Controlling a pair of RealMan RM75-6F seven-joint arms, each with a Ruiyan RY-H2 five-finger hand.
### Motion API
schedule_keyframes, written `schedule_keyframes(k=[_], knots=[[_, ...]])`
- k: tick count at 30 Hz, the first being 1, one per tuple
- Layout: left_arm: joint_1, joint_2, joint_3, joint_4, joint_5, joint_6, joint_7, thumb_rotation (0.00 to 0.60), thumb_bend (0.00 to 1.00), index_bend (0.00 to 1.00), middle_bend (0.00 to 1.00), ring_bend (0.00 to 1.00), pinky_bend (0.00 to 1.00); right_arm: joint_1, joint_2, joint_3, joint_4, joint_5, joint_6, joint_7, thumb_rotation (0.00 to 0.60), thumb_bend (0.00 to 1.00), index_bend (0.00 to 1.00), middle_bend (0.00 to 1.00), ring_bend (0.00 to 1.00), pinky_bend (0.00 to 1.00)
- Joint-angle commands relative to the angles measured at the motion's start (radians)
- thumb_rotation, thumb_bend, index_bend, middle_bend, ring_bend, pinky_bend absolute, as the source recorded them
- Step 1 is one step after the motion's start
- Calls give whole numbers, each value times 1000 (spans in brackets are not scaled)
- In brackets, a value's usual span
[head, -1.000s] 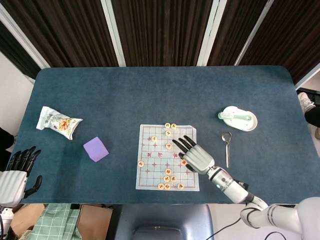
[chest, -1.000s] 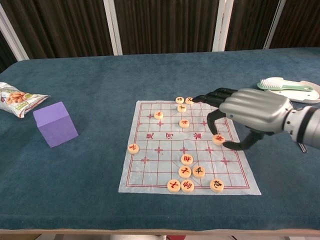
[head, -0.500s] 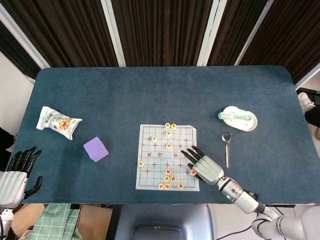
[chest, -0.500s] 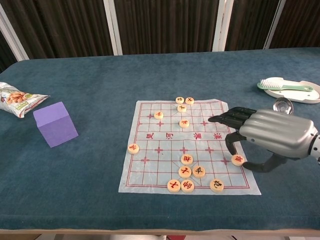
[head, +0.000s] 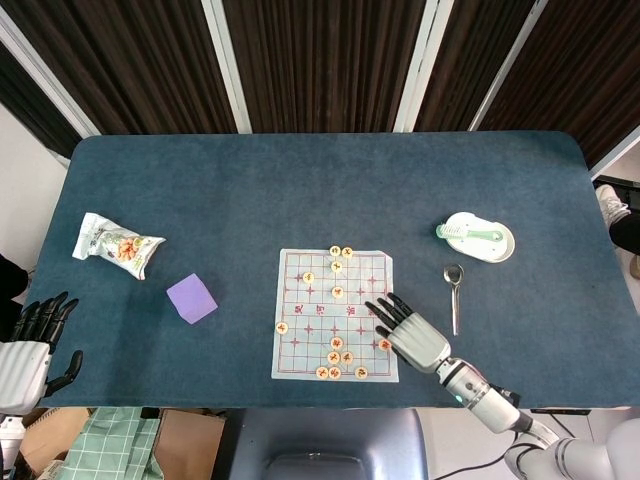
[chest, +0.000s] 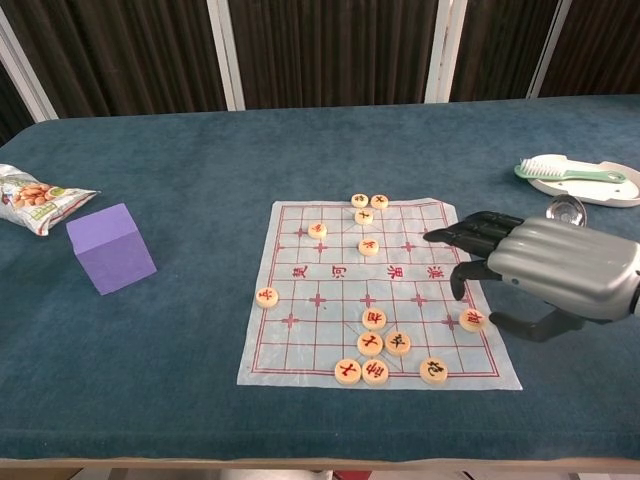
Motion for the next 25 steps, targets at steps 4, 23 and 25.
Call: schedule_keyframes(k=[4,23,25], knots=[[3,1,5,-1,14,10,2,600,460,0,0,0,8,-41,65,-6,-81,-9,75,9,600,562,407,72,0,0],[-13,1,19,-68,-46,-87,152,600,462,0,0,0,7,-426,446,-10,-331,183,478,252,600,367,0,0,0,0],[-16,0,21,-69,-40,-89,155,600,462,0,0,0,7,-427,446,-6,-331,179,465,246,600,366,0,0,0,0]])
